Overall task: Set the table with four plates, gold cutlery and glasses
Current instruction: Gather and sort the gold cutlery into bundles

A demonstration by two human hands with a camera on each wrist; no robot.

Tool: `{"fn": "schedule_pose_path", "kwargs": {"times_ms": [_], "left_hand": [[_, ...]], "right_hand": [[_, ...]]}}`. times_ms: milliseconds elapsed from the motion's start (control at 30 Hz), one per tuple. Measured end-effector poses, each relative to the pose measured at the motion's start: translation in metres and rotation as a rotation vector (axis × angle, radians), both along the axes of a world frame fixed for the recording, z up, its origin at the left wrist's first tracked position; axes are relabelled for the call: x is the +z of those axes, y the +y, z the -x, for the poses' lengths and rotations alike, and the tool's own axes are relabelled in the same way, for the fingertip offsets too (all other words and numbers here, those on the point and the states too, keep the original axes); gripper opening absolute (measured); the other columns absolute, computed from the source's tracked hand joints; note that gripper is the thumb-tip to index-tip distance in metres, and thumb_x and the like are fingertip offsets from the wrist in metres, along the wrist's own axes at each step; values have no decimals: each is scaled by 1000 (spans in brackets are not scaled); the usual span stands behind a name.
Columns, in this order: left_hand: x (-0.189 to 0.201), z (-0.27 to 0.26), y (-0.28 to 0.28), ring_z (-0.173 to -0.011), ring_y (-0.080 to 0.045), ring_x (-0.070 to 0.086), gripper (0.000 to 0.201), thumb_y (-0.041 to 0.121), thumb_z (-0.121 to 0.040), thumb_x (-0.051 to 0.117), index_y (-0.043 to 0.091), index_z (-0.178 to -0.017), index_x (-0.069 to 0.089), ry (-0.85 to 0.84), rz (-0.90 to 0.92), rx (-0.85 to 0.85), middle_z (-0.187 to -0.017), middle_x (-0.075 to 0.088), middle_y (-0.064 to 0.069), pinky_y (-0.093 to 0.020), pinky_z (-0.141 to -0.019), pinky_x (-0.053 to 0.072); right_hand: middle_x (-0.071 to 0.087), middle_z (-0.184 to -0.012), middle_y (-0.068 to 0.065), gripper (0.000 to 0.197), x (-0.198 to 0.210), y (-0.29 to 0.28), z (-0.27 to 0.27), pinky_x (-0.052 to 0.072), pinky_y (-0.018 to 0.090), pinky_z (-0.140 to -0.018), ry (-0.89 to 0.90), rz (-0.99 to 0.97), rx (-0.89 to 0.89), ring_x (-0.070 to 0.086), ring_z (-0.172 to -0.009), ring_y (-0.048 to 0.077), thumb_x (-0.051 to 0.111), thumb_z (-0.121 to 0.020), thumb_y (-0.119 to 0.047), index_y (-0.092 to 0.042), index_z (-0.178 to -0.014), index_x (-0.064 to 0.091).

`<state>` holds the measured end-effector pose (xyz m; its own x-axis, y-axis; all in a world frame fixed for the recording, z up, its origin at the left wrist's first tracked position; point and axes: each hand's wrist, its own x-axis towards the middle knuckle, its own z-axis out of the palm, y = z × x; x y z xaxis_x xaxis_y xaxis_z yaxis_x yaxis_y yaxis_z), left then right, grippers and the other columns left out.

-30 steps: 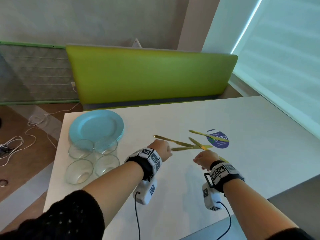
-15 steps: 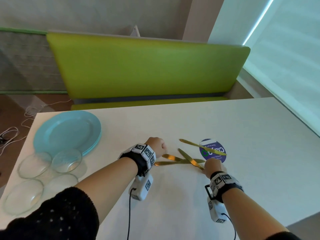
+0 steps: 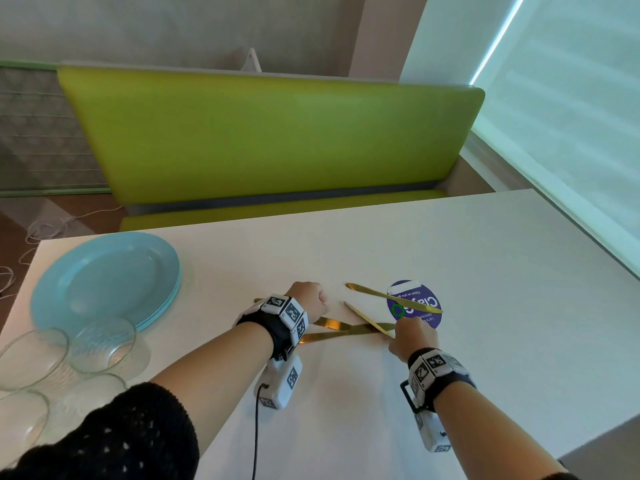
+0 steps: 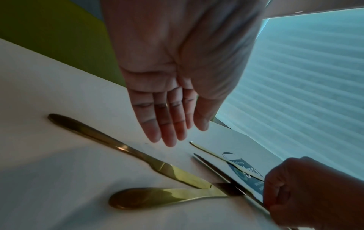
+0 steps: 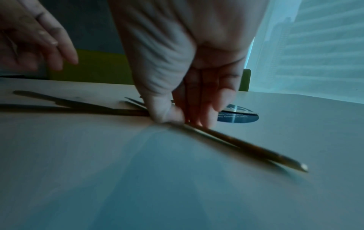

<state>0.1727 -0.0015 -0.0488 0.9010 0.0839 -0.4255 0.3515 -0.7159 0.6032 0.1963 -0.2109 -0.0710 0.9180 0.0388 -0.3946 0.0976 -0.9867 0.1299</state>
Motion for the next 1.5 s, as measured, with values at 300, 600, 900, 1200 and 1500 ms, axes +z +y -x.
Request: {"fn": "schedule_pose_path", "kwargs": {"times_ms": [300,600,900,1200,1500], "left_hand": [[-2,9,-11,-111,-16,59,51,32,-82,67,16,-127,52,76,110,18,-121,62,1,-25,-94,47],[3,14,-3,-88,-20,59,43,26,-85,62,11,-123,51,63,113,49,-109,65,-7,-20,-67,43],[-9,9,23,-57,-11,52,20,4,-94,35,16,-106,47,120,372,312,-82,57,0,-16,-49,42],[-15,-1,44,-51,-9,48,24,5,-93,28,16,-99,49,104,329,385,-70,56,7,-17,-46,35],[-23,-7,52,-51,-11,44,20,7,-94,32,14,-97,51,113,380,424,-70,56,4,-19,-43,31]], "right_hand": [[74,-81,6,16,22,49,-7,58,31,-77,74,-547,-174,71,-77,19,61,-82,-25,-15,-72,67],[65,-64,16,10,23,99,-7,55,31,-62,429,-1070,-504,61,-51,23,66,-81,-7,-3,-72,63],[66,-116,7,28,17,74,-46,48,29,-82,30,-328,8,62,-104,23,50,-90,-21,-10,-110,66],[66,-110,10,28,-9,39,-72,48,32,-73,-4,48,12,63,-102,27,43,-92,-6,-8,-110,64],[67,-106,8,29,-9,36,-75,50,29,-74,-45,154,255,66,-97,24,40,-93,-6,-9,-112,62]]}}
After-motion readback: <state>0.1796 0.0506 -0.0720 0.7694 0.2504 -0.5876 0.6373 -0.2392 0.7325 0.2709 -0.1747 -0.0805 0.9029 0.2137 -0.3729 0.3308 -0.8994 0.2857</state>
